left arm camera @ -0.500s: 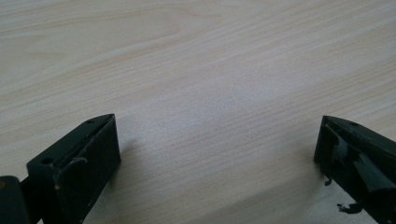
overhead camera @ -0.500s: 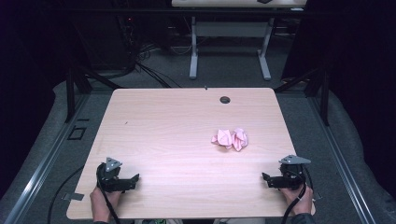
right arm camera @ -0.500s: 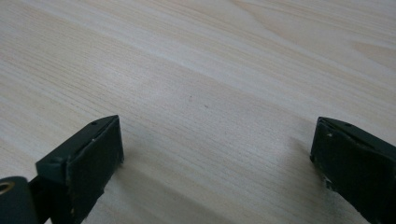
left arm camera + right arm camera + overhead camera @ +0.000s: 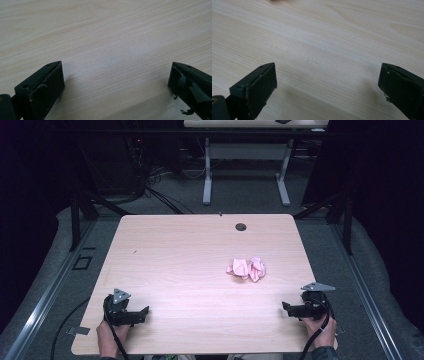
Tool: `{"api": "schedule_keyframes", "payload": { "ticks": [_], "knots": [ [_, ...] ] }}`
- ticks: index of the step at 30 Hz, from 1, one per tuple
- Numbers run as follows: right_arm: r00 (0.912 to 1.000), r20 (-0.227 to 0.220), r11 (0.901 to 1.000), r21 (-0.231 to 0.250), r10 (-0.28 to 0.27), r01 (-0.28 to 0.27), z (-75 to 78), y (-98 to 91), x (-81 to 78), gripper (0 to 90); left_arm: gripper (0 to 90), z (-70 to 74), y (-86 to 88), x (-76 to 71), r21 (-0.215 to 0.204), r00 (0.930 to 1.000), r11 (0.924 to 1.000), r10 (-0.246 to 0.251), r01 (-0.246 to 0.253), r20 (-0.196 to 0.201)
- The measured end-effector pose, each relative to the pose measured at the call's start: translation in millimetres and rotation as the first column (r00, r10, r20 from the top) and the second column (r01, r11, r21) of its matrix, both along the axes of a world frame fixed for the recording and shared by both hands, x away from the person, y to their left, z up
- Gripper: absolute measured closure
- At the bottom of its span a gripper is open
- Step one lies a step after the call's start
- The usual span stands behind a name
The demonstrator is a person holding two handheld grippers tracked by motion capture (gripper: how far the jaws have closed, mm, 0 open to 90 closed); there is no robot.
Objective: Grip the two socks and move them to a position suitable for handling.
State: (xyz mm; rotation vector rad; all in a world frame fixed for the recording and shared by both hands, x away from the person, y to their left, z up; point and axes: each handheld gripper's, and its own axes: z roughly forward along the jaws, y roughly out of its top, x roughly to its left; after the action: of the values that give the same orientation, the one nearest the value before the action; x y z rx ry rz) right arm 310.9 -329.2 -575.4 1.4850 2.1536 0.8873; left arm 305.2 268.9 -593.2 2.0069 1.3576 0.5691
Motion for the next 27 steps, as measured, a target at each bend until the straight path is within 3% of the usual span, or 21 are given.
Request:
{"api": "schedule_keyframes", "payload": {
  "ticks": [4, 7, 15, 19, 23, 27],
  "knots": [
    [0.9996, 0.015, 0.9996, 0.011, 0.025, -0.025, 15.1, 6.9, 3.6, 2.1, 0.1, 0.0, -0.2, 0.0, 0.0, 1.0, 1.0, 0.002, -0.002, 0.0],
    [0.9985, 0.011, 0.9985, -0.01, 0.054, -0.054, 24.7, 15.0, 9.8, 2.3, 0.1, -0.1, -0.4, -0.2, -0.001, 1.0, 1.0, 0.006, -0.006, 0.0],
    [0.9932, 0.008, 0.9924, -0.041, 0.116, -0.116, 50.4, 38.9, 33.8, 4.2, 0.1, -0.1, -0.4, 0.0, -0.001, 1.0, 1.0, 0.008, -0.008, 0.0],
    [0.9889, 0.007, 0.9873, -0.058, 0.148, -0.148, 60.7, 50.5, 49.1, 10.1, 0.1, -0.1, -0.4, 0.0, -0.001, 1.0, 1.0, 0.008, -0.008, 0.0],
    [0.9834, 0.009, 0.9816, -0.062, 0.181, -0.18, 66.1, 64.0, 66.7, 15.0, 0.1, -0.1, -0.4, 0.0, -0.001, 1.0, 1.0, 0.008, -0.008, 0.001],
    [0.9787, 0.0, 0.9762, -0.071, 0.205, -0.205, 61.5, 78.8, 89.1, 21.3, 0.2, -0.1, -0.4, -0.1, -0.001, 1.0, 1.0, 0.008, -0.008, 0.0]
  ]
}}
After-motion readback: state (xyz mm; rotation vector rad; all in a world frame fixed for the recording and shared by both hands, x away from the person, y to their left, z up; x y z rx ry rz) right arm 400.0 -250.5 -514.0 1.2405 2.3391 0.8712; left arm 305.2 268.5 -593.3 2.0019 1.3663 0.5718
